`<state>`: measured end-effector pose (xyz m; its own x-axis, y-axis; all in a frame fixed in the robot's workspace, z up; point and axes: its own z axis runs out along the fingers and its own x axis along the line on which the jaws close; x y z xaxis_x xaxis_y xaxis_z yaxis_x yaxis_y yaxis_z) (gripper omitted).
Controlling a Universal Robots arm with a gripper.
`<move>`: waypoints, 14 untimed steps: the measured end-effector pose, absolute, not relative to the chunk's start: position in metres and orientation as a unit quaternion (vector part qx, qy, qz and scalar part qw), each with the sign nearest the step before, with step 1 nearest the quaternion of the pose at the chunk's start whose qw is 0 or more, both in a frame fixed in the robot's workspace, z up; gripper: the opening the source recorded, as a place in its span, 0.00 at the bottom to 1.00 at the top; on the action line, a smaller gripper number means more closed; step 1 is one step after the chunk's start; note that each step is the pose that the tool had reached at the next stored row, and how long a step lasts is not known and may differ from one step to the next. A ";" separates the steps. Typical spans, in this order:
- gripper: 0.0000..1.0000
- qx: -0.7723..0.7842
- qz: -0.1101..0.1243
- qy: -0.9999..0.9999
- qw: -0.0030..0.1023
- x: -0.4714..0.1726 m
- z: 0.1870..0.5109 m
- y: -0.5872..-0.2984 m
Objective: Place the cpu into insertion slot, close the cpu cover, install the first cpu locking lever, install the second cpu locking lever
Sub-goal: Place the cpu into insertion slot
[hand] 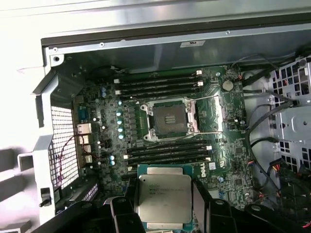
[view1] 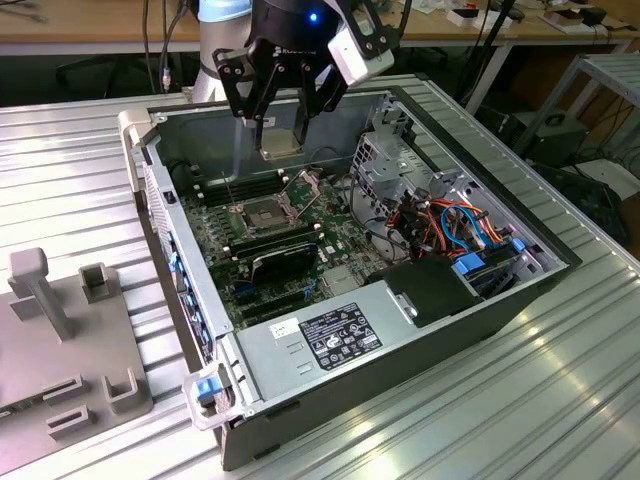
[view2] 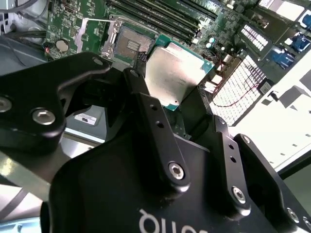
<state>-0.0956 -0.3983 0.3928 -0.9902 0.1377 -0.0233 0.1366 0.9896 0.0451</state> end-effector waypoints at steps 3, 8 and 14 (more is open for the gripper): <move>0.54 0.092 0.021 0.995 0.014 -0.096 0.392 -0.398; 0.54 0.119 0.021 0.993 0.014 -0.096 0.392 -0.398; 0.54 0.119 0.021 0.993 0.014 -0.096 0.392 -0.398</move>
